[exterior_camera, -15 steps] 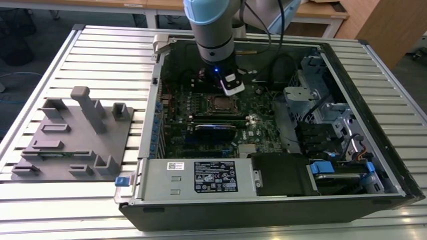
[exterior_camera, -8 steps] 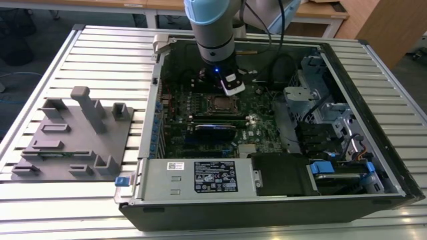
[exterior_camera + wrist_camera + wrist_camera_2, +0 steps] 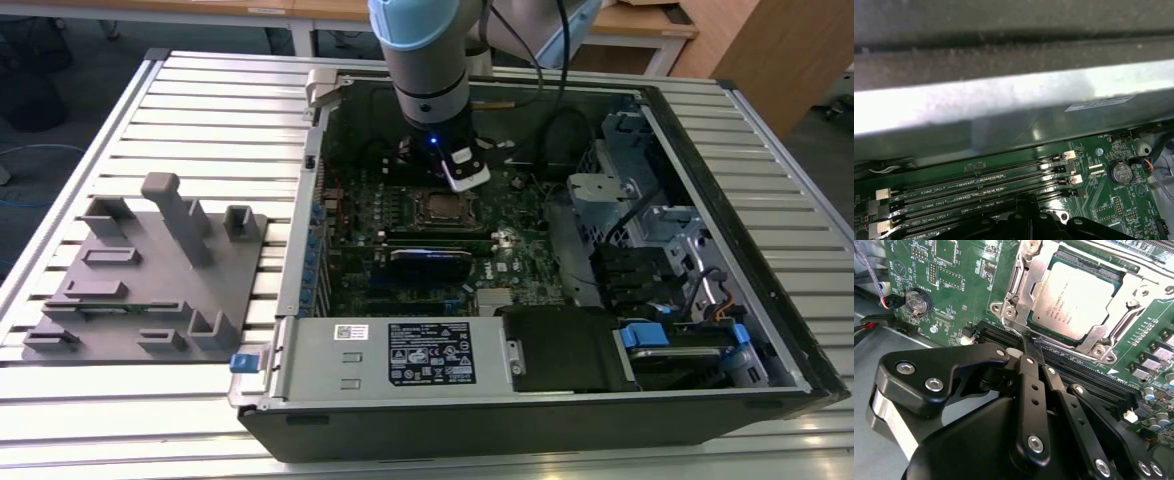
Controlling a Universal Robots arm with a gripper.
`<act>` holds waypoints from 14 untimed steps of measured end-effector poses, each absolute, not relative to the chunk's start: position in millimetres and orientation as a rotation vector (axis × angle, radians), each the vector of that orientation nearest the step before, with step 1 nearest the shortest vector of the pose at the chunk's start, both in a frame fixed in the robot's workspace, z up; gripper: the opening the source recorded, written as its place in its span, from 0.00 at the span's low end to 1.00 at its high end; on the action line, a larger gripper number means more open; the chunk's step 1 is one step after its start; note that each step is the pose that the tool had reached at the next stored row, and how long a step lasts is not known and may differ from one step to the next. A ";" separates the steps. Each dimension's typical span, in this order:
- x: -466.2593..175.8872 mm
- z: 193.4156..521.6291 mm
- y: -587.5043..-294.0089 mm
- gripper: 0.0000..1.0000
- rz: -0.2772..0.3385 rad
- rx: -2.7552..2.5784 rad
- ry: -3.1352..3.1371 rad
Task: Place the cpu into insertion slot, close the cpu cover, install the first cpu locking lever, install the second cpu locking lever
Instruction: 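Install the first cpu locking lever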
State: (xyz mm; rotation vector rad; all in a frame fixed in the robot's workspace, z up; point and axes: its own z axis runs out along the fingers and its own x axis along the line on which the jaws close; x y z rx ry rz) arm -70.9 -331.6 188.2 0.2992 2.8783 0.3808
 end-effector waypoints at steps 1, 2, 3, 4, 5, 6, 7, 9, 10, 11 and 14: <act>-70.9 188.1 -331.6 0.10 0.381 0.299 2.878; -70.9 188.0 -331.6 0.10 0.381 0.299 2.878; -70.9 187.9 -331.5 0.10 0.381 0.299 2.878; -70.9 187.9 -331.5 0.10 0.381 0.299 2.878; -70.9 187.8 -331.6 0.10 0.381 0.299 2.878; -70.9 187.7 -331.6 0.10 0.381 0.299 2.878; -70.9 187.6 -331.6 0.10 0.381 0.299 2.878; -70.7 186.8 -331.3 0.10 0.383 0.299 2.877; -70.7 186.8 -331.4 0.10 0.382 0.299 2.878; -70.8 186.9 -331.4 0.10 0.382 0.299 2.878; -70.9 187.1 -331.6 0.10 0.382 0.299 2.878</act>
